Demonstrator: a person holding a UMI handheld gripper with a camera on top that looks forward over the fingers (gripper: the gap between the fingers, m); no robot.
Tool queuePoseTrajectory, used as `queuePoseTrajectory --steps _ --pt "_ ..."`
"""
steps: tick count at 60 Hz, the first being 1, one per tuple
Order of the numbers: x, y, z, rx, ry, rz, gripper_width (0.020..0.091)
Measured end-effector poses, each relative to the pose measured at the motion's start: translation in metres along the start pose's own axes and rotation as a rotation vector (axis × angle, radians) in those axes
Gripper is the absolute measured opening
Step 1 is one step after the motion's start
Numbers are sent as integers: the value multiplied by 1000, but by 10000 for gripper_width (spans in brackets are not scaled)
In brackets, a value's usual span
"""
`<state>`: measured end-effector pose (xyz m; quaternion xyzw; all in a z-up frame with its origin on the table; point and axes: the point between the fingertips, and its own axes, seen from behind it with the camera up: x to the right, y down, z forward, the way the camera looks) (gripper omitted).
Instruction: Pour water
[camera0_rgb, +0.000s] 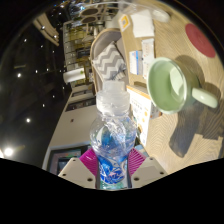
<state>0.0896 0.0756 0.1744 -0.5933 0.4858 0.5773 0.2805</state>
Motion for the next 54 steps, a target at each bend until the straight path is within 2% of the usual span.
queuePoseTrajectory --steps 11,23,32,42,54 --pt "-54 -26 -35 53 90 -587 347" --pt "-127 -72 -102 195 165 -1243 348" --pt "-120 -118 -144 274 262 -1544 348" --pt "-61 -175 -163 236 387 -1669 349" --pt "24 -217 -170 162 454 -1640 349"
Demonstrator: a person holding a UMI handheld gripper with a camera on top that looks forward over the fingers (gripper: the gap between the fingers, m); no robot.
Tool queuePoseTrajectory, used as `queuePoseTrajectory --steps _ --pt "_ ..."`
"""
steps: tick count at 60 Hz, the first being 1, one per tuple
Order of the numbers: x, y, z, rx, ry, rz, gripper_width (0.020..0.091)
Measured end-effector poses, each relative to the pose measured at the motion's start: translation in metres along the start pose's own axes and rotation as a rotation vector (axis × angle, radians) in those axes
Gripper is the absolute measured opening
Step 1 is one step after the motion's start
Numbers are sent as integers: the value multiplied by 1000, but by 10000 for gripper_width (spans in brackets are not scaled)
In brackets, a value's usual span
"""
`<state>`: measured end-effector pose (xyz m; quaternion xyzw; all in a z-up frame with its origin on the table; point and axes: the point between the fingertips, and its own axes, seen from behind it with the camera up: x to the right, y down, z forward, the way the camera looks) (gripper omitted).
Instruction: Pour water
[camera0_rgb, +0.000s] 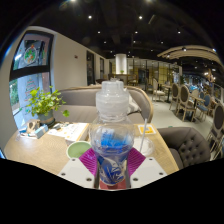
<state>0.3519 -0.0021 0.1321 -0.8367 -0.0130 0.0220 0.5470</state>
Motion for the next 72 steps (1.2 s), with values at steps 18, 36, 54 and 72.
queuePoseTrajectory --steps 18,36,54,72 --pt "10 55 14 -20 -10 2 386" --pt "16 68 7 -131 12 13 843" --pt "0 62 -89 -249 89 14 859" --pt "-61 40 -233 -303 167 44 855"
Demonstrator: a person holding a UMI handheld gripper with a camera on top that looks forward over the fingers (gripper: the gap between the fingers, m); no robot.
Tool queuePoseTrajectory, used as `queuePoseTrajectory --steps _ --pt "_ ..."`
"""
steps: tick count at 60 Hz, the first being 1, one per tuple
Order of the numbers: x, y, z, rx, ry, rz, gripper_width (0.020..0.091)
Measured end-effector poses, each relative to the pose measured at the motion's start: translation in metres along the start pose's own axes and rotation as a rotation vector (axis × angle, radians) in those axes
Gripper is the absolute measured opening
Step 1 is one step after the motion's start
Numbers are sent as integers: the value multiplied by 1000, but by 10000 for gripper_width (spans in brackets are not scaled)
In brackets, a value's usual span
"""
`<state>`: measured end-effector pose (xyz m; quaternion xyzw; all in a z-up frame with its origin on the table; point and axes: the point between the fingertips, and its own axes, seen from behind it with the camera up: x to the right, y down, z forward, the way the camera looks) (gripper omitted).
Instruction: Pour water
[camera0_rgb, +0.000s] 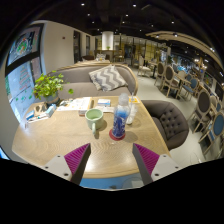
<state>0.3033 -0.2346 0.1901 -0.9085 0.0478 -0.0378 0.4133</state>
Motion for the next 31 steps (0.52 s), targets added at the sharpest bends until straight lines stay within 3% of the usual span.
queuePoseTrajectory --steps 12,31 --pt "-13 0 -52 36 32 -59 856" --pt "-17 12 -70 22 34 -92 853"
